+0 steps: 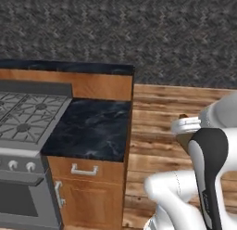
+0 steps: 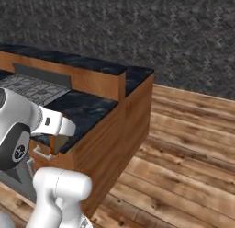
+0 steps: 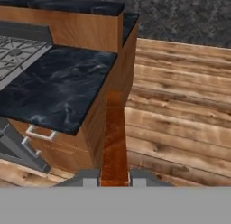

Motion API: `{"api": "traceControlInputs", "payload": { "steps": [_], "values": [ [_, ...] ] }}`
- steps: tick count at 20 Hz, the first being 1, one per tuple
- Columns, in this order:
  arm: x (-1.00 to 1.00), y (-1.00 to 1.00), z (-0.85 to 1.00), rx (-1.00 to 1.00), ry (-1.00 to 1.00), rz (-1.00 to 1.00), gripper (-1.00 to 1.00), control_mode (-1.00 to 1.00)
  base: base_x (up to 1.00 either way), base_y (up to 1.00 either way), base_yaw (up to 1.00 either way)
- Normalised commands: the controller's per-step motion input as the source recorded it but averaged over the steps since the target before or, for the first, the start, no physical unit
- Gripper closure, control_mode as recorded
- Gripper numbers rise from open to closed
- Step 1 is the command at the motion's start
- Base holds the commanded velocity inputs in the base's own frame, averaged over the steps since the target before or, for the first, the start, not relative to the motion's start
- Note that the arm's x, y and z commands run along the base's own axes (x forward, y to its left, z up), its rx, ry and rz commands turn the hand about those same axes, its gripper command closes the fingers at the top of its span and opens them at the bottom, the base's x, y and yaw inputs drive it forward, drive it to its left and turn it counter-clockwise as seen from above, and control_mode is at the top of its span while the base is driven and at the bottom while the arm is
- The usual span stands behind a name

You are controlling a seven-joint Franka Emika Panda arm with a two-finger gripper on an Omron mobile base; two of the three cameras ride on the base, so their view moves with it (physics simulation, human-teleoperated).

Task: Start the toaster. Once the lever pops up, take the bread to the plate on the dining counter.

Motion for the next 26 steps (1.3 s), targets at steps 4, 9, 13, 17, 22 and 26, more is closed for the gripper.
{"api": "traceControlInputs", "payload": {
  "steps": [4, 9, 13, 17, 22, 26],
  "values": [
    [0.00, 0.00, 0.00, 0.00, 0.00, 0.00, 1.00, 1.00, 0.67, -1.00, 0.26],
    [0.00, 0.00, 0.00, 0.00, 0.00, 0.00, 1.00, 1.00, 0.83, -1.00, 0.23],
    [0.00, 0.00, 0.00, 0.00, 0.00, 0.00, 1.00, 1.00, 0.74, -1.00, 0.23],
    [0.00, 0.00, 0.00, 0.00, 0.00, 0.00, 1.00, 1.00, 0.74, -1.00, 0.23],
    [0.00, 0.00, 0.00, 0.00, 0.00, 0.00, 1.00, 1.00, 0.77, -1.00, 0.24],
    [0.00, 0.00, 0.00, 0.00, 0.00, 0.00, 1.00, 1.00, 0.84, -1.00, 0.25]
  ]
}}
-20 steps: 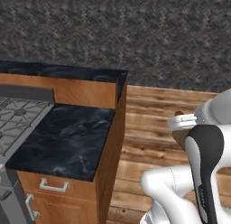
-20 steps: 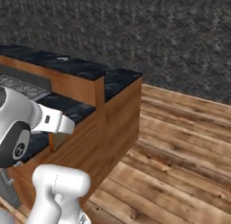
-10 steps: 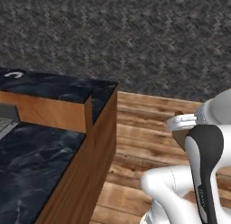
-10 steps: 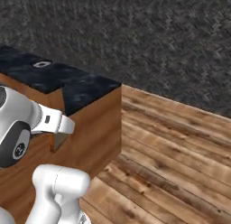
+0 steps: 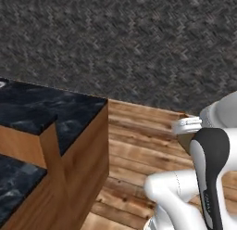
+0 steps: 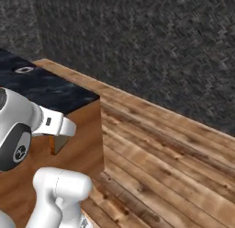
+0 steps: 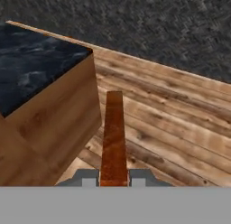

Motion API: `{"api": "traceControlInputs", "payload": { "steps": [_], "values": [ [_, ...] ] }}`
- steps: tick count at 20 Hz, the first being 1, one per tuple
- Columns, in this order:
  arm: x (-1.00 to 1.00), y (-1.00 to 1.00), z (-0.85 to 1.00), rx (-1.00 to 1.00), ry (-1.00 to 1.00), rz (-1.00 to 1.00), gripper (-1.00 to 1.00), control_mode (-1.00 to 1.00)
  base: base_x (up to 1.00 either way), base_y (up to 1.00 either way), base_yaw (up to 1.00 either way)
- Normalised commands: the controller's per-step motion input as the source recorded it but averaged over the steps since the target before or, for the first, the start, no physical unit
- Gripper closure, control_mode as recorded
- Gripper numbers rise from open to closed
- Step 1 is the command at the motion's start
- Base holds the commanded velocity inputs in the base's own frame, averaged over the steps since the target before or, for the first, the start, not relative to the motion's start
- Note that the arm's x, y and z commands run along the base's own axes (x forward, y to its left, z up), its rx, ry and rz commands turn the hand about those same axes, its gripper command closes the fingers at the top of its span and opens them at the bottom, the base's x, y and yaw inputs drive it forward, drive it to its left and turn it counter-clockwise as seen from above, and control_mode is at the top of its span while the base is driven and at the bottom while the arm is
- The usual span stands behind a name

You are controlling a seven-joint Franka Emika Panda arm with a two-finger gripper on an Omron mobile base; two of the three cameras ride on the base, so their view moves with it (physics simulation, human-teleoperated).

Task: Start the toaster. Once the lever pops up, take the bread to the plate on the dining counter.

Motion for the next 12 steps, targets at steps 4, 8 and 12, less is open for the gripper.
{"api": "traceControlInputs", "payload": {
  "steps": [4, 8, 12],
  "values": [
    [0.00, 0.00, 0.00, 0.00, 0.00, 0.00, 1.00, 1.00, 0.88, -1.00, 0.25],
    [0.00, 0.00, 0.00, 0.00, 0.00, 0.00, 1.00, 1.00, 0.90, -1.00, 0.26],
    [0.00, 0.00, 0.00, 0.00, 0.00, 0.00, 1.00, 1.00, 0.97, -1.00, 0.27]
  ]
}}
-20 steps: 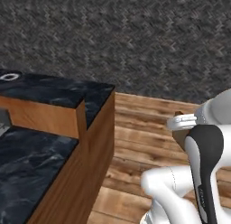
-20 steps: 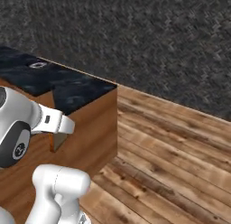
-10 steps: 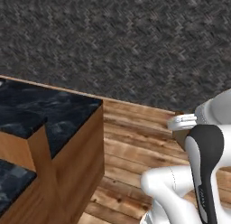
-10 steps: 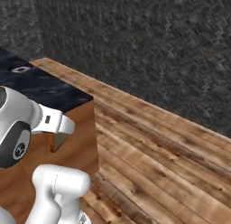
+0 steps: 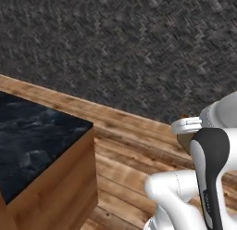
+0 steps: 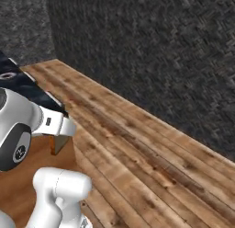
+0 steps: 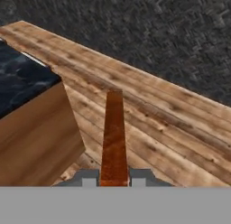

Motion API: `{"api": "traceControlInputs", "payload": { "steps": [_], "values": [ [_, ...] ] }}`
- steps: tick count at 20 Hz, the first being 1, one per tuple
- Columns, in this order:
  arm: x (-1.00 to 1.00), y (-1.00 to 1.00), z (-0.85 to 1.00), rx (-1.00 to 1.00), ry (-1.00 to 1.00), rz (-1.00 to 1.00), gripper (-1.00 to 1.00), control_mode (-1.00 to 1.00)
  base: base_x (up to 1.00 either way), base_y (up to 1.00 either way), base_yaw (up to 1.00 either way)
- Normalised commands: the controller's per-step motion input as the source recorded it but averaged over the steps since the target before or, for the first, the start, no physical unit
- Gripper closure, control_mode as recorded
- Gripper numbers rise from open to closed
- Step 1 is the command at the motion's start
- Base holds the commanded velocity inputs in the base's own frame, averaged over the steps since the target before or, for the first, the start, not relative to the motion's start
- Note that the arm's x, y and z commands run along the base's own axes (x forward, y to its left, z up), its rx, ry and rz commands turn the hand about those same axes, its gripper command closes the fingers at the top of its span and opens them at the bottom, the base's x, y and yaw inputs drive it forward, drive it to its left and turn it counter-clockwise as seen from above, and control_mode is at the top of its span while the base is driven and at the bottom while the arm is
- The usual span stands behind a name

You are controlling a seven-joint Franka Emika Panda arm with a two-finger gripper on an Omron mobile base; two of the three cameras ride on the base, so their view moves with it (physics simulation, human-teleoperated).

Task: Start the toaster. Once the lever pops up, take the bread to the plate on the dining counter.

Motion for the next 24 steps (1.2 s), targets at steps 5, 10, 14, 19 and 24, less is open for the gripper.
{"api": "traceControlInputs", "payload": {
  "steps": [5, 10, 14, 19, 24],
  "values": [
    [0.00, 0.00, 0.00, 0.00, 0.00, 0.00, 1.00, 1.00, 0.99, -1.00, 0.28],
    [0.00, 0.00, 0.00, 0.00, 0.00, 0.00, 1.00, 1.00, 0.92, -1.00, 0.29],
    [0.00, 0.00, 0.00, 0.00, 0.00, 0.00, 1.00, 1.00, 0.95, -1.00, 0.33],
    [0.00, 0.00, 0.00, 0.00, 0.00, 0.00, 1.00, 1.00, 0.98, -1.00, 0.34],
    [0.00, 0.00, 0.00, 0.00, 0.00, 0.00, 1.00, 1.00, 0.96, -0.98, 0.38]
  ]
}}
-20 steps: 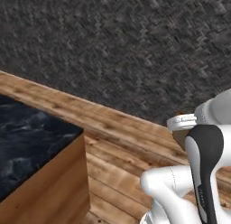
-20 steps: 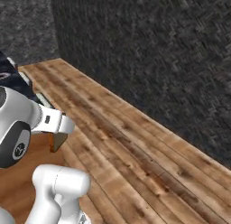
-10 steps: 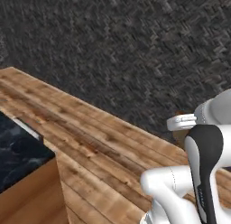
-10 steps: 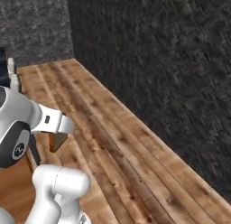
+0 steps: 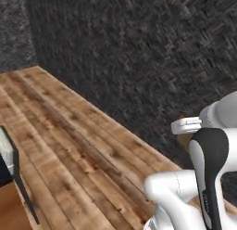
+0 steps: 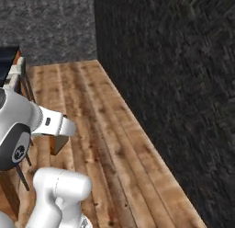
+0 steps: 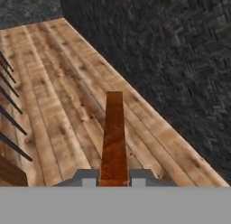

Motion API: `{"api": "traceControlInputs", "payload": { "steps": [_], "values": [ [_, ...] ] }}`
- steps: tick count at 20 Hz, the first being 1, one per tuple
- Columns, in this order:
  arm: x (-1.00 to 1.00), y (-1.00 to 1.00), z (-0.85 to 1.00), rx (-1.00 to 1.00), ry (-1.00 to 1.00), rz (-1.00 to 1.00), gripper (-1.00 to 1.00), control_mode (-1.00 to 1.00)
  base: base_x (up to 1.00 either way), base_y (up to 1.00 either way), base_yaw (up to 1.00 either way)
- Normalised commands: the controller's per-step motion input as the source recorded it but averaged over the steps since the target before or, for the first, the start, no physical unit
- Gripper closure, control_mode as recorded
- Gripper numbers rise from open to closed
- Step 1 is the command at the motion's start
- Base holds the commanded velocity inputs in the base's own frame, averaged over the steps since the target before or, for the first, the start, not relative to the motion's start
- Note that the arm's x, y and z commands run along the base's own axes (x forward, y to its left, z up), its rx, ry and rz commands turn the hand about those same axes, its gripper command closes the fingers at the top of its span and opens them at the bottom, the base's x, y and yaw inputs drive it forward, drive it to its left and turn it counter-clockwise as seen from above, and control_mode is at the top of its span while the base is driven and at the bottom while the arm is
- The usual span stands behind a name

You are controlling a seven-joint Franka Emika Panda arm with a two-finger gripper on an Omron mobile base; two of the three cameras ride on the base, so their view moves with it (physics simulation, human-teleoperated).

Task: Start the toaster. Once the lever pops up, take the bread to the plate on the dining counter.

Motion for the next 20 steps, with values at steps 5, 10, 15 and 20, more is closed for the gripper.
{"api": "traceControlInputs", "payload": {
  "steps": [5, 10, 15, 20],
  "values": [
    [0.00, 0.00, 0.00, 0.00, 0.00, 0.00, 1.00, 1.00, 0.89, -0.61, 0.60],
    [0.00, 0.00, 0.00, 0.00, 0.00, 0.00, 1.00, 1.00, 0.90, -0.40, 0.71],
    [0.00, 0.00, 0.00, 0.00, 0.00, 0.00, 1.00, 1.00, 0.90, -0.36, 0.73],
    [0.00, 0.00, 0.00, 0.00, 0.00, 0.00, 1.00, 1.00, 0.87, -0.53, 0.68]
  ]
}}
